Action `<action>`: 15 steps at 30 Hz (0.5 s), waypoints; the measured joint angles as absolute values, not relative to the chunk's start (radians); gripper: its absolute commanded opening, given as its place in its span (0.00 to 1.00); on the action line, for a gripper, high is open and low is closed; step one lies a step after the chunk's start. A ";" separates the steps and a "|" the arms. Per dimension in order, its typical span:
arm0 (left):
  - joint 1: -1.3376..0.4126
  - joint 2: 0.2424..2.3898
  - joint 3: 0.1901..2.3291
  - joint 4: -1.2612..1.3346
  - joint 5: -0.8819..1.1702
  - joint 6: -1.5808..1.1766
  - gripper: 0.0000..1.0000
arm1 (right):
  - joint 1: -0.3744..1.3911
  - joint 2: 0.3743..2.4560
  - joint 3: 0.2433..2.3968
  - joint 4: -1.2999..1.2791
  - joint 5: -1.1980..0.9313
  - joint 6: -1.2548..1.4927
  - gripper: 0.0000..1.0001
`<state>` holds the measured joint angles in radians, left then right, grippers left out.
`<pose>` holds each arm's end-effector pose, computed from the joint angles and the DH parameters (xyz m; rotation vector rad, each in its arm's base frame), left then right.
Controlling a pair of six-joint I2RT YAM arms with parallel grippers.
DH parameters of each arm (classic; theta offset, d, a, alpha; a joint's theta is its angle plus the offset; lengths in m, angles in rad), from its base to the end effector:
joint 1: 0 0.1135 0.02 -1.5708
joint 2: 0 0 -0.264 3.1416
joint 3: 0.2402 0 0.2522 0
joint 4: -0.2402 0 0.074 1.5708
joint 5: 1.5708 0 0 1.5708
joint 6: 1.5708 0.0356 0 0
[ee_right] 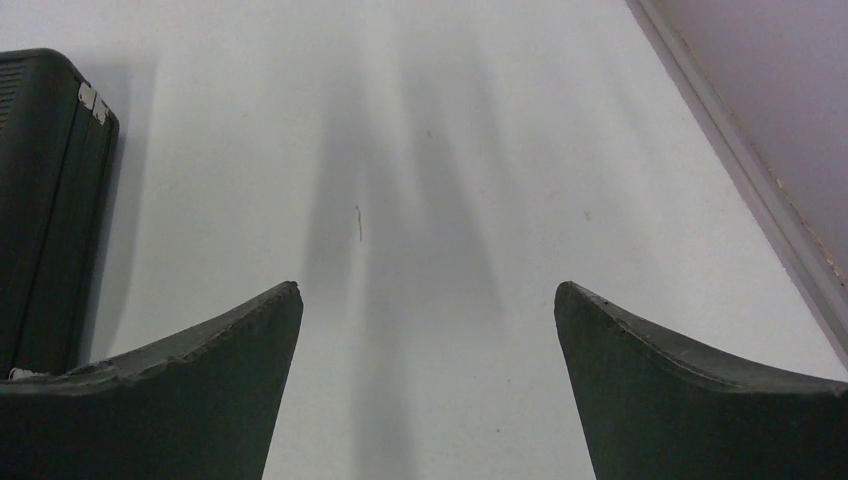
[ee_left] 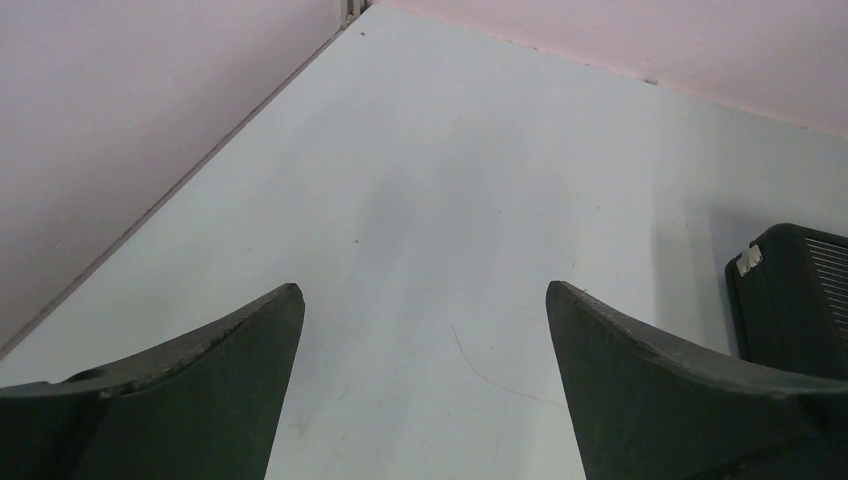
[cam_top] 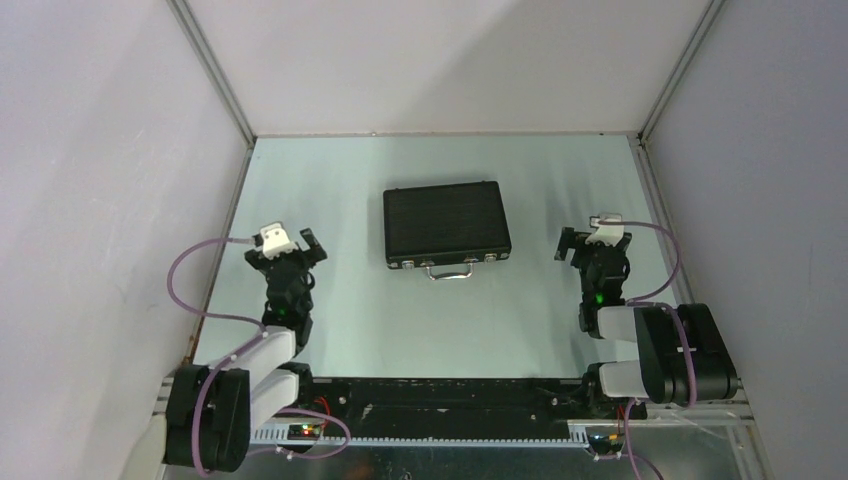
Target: Pack up texas hold em set
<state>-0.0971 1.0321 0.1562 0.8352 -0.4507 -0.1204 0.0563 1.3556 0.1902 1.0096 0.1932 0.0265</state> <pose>0.1940 -0.0033 0.1861 -0.3645 1.5691 0.1946 0.2230 0.0057 0.1531 0.1168 1.7209 -0.1056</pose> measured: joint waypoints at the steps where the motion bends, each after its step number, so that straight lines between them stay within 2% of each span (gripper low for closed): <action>1: -0.097 1.022 0.143 0.841 -0.450 -0.126 0.99 | 0.056 1.356 0.191 1.009 0.189 0.027 1.00; 5: -0.093 0.990 0.116 0.842 -0.453 -0.136 0.95 | 0.056 1.356 0.191 1.005 0.182 0.028 1.00; 8: -0.093 0.952 0.106 0.849 -0.466 -0.121 0.99 | 0.055 1.356 0.191 1.005 0.179 0.028 1.00; 11: -0.092 0.894 0.056 0.903 -0.467 -0.089 0.98 | 0.055 1.356 0.191 1.005 0.179 0.030 1.00; 15: -0.090 0.991 0.054 0.987 -0.446 -0.037 0.99 | 0.055 1.356 0.191 1.005 0.179 0.031 1.00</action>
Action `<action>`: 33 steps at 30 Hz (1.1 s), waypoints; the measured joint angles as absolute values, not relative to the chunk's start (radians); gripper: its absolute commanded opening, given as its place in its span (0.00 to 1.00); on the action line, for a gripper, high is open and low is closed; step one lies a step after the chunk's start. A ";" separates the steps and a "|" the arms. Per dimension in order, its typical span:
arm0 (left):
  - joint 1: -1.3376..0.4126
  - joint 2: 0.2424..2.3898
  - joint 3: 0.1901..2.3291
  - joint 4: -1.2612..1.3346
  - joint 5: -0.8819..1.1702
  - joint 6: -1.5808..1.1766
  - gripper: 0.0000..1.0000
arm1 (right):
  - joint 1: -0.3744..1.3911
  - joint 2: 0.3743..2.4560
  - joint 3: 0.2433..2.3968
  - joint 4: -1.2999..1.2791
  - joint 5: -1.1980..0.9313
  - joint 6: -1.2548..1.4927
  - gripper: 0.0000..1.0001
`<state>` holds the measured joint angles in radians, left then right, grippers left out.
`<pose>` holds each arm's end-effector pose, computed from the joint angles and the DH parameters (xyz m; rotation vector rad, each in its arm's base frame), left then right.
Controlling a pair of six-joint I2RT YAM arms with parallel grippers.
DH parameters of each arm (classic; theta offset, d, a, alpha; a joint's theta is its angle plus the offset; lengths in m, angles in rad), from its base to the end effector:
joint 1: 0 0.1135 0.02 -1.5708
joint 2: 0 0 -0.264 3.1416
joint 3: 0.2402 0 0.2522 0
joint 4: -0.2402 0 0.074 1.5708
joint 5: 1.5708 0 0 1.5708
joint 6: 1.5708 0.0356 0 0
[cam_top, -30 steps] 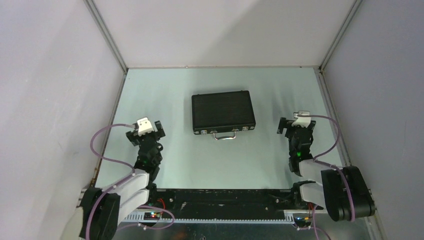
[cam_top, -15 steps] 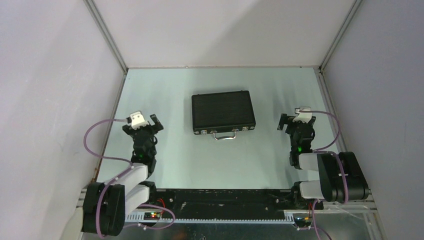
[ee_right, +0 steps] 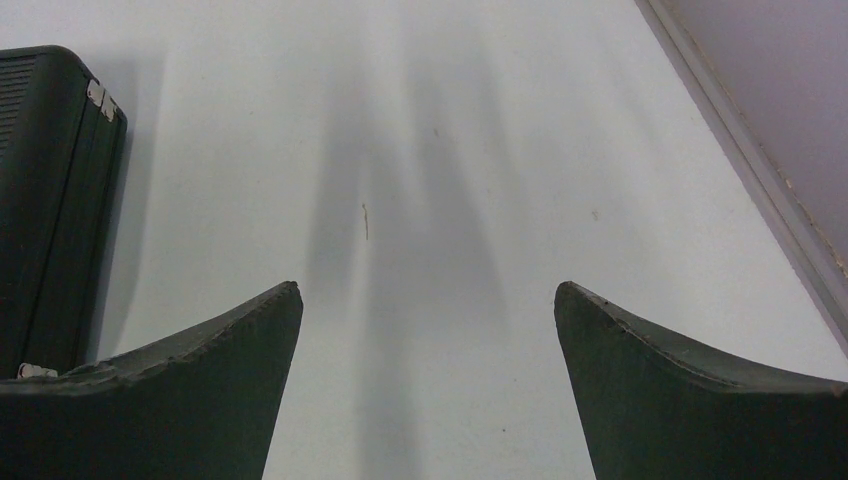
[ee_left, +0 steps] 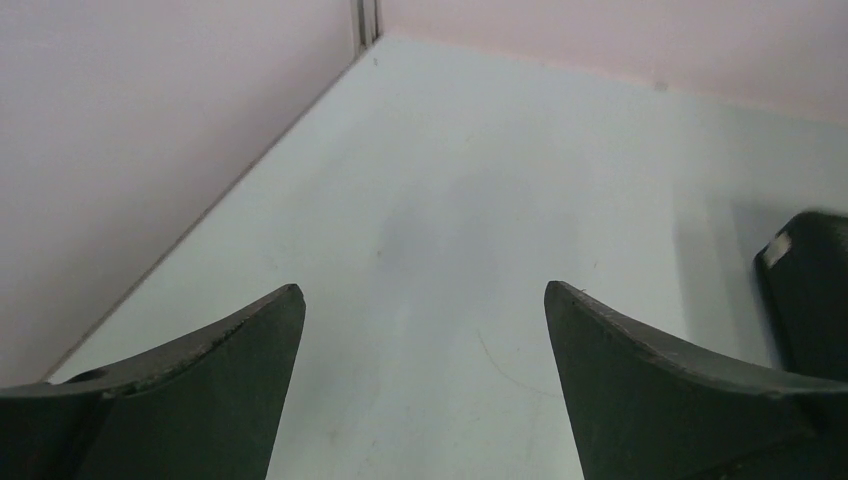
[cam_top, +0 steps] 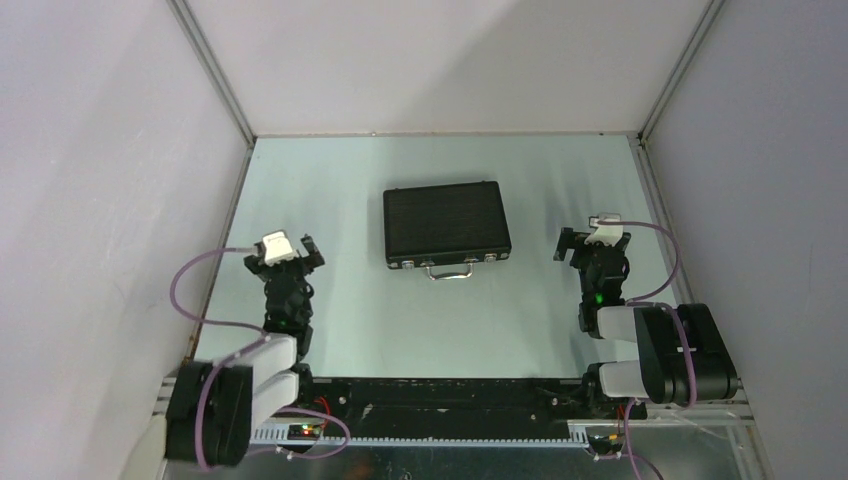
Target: Pack up texas hold em set
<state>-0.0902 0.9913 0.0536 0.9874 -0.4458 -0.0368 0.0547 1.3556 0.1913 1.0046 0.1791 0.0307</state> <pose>0.1754 -0.0005 0.1777 -0.3148 1.4979 0.2375 0.2232 0.0059 0.1528 0.1112 1.7252 -0.0920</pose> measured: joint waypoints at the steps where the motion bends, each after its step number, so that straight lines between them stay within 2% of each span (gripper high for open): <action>1: -0.090 1.036 0.058 1.019 -0.439 -0.024 0.99 | 0.055 1.356 0.191 1.005 0.179 0.031 1.00; 6: -0.072 1.261 0.102 1.070 -0.424 0.001 1.00 | 0.054 1.356 0.192 1.004 0.179 0.031 1.00; 33: -0.039 1.266 0.154 1.060 -0.378 0.000 1.00 | 0.050 1.356 0.192 1.004 0.170 0.035 1.00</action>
